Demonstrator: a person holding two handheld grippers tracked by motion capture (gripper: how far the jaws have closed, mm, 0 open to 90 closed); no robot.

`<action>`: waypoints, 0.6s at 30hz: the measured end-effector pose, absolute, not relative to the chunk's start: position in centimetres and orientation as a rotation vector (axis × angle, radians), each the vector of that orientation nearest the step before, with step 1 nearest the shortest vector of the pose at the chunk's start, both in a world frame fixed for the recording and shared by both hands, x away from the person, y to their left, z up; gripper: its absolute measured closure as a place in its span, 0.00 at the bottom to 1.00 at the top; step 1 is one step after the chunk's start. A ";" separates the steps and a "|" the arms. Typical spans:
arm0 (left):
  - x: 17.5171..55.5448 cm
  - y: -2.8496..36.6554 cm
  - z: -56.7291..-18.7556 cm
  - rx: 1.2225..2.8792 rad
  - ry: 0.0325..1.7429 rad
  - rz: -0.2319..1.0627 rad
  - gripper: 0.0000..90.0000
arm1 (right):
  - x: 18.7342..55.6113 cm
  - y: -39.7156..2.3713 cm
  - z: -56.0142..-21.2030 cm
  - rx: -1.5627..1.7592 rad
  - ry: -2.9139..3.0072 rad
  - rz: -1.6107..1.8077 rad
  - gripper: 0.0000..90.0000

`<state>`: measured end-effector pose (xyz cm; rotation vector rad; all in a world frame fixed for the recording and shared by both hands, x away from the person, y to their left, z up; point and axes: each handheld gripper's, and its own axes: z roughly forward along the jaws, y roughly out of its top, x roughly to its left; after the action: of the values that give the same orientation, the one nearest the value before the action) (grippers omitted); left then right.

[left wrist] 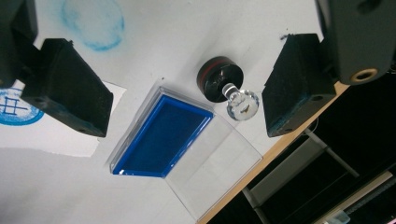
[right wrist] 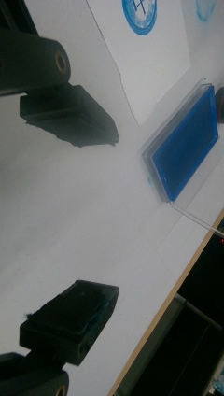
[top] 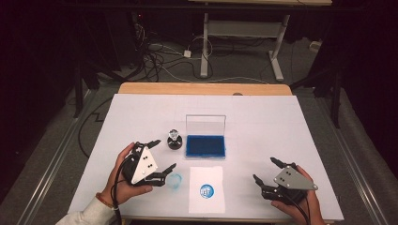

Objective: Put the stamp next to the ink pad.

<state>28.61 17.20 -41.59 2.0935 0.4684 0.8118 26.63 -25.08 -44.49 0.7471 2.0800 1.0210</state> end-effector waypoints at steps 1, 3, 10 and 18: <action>28.5 17.3 -41.7 2.096 0.466 0.815 0.18 | 26.6 -25.1 -44.5 0.745 2.079 1.020 0.25; 28.4 17.6 -42.0 2.102 0.471 0.815 0.18 | 26.6 -25.0 -44.5 0.744 2.080 1.016 0.25; 28.0 18.2 -43.1 2.116 0.490 0.823 0.18 | 26.6 -25.0 -44.5 0.752 2.080 1.008 0.25; 27.6 19.2 -44.7 2.126 0.519 0.842 0.18 | 26.6 -24.9 -44.4 0.755 2.077 1.001 0.25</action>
<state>27.56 19.23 -44.72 2.1262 0.5188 0.8421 26.60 -24.92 -44.44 0.7545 2.0773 1.0014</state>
